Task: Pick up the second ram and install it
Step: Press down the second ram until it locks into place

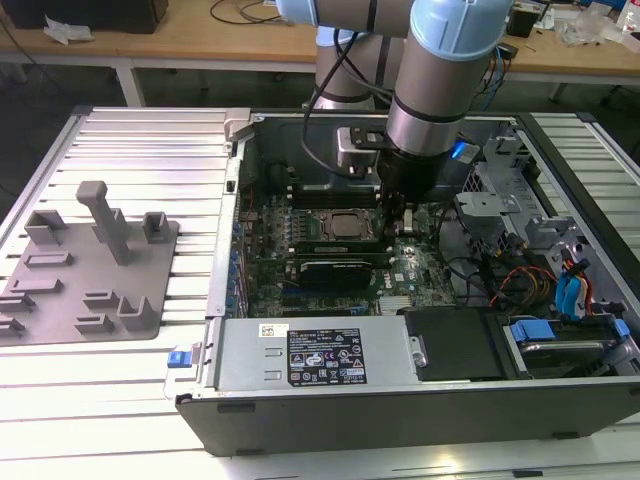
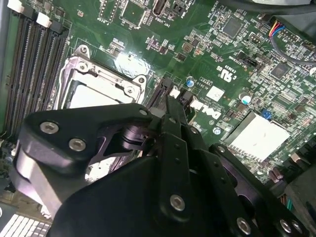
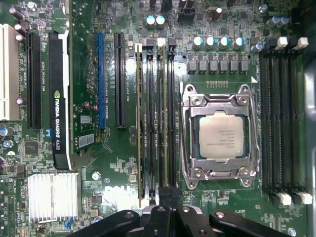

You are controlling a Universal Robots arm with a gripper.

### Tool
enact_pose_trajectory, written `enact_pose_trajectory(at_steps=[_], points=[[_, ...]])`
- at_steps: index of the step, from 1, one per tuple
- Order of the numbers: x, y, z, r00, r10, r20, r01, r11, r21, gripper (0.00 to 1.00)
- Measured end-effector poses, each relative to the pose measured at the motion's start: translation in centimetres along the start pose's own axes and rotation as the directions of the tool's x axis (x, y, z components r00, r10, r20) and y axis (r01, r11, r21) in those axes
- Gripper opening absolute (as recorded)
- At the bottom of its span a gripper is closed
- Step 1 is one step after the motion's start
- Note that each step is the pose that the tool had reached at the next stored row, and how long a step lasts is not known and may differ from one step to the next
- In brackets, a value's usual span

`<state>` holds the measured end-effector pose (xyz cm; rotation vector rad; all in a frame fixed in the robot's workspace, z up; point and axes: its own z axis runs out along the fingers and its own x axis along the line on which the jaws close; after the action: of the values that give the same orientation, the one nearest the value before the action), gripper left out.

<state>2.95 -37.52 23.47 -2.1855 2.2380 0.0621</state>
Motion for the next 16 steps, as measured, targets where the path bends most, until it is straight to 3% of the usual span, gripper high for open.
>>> enact_pose_trajectory(at_steps=[3,7,13,16], points=[[-0.04,0.02,-1.16,1.0,0.0,-0.0007,0.0,1.0,0.0,0.08],[-0.04,0.06,-1.24,1.0,0.0,-0.0007,0.0,1.0,0.0001,0.08],[0.0,1.58,-1.2,1.0,0.0,-0.0006,0.0,1.0,0.0,0.08],[0.04,3.06,-1.18,1.0,0.0,-0.0007,0.0,1.0,0.0,0.08]])
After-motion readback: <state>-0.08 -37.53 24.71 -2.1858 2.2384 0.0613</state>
